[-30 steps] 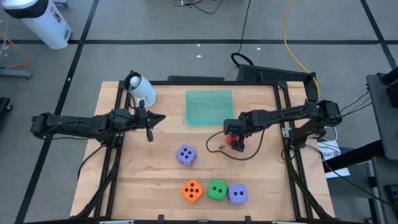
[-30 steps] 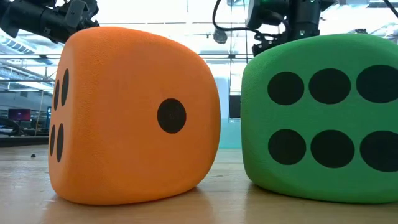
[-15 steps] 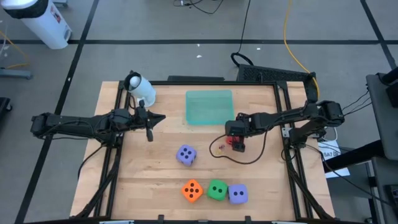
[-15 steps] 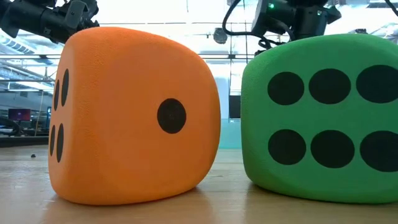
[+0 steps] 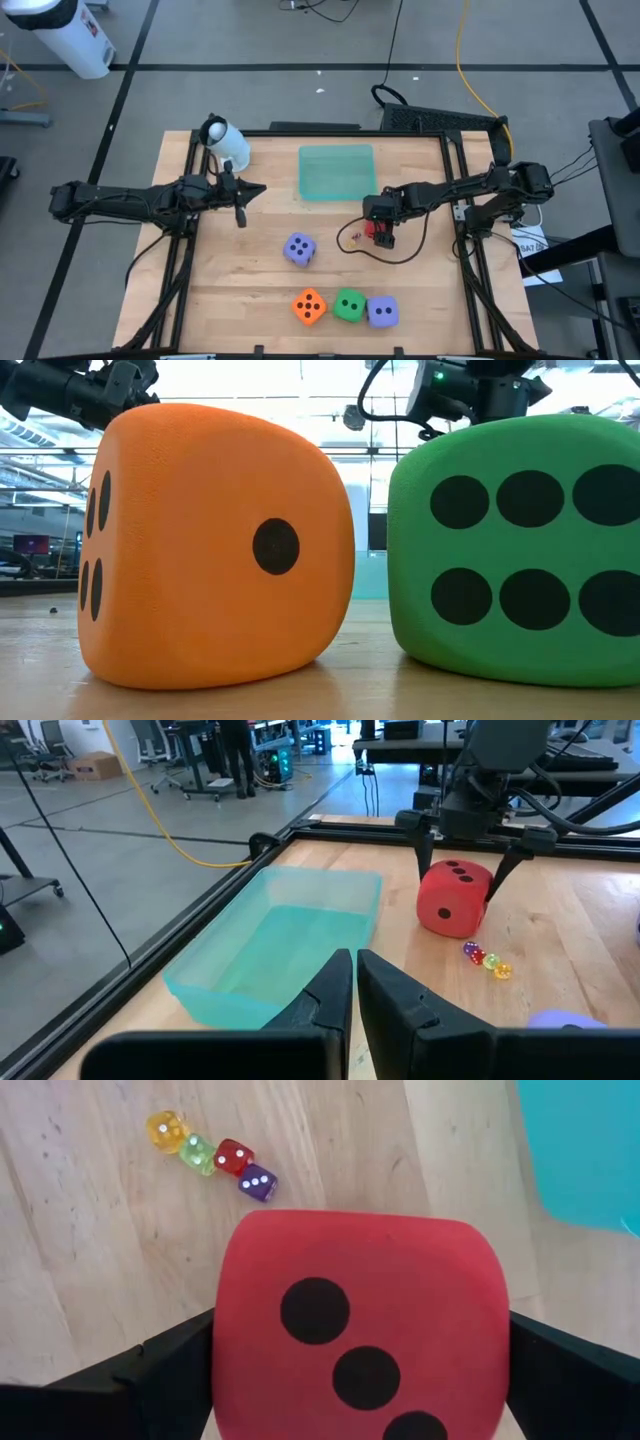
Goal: Pick & Place Dice
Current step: Put the large dark orange die into the bin
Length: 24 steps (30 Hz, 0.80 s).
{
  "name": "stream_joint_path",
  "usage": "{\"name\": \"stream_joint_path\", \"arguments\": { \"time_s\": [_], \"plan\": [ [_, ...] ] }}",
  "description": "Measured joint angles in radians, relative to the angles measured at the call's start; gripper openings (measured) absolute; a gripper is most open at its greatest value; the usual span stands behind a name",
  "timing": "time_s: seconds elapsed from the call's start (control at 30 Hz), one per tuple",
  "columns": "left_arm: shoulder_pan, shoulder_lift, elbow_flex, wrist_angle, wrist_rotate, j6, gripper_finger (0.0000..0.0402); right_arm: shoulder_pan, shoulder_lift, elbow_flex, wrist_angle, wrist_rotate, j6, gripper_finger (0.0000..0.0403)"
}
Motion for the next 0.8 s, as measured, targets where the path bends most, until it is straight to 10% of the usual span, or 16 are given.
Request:
{"name": "stream_joint_path", "arguments": {
  "time_s": [0.8],
  "plan": [
    [0.000, 0.005, 0.000, 0.017, 0.072, -0.109, 0.0033, -0.114, -0.278, 0.113, 0.110, 0.131, -0.193, 0.0372]
  ]
}}
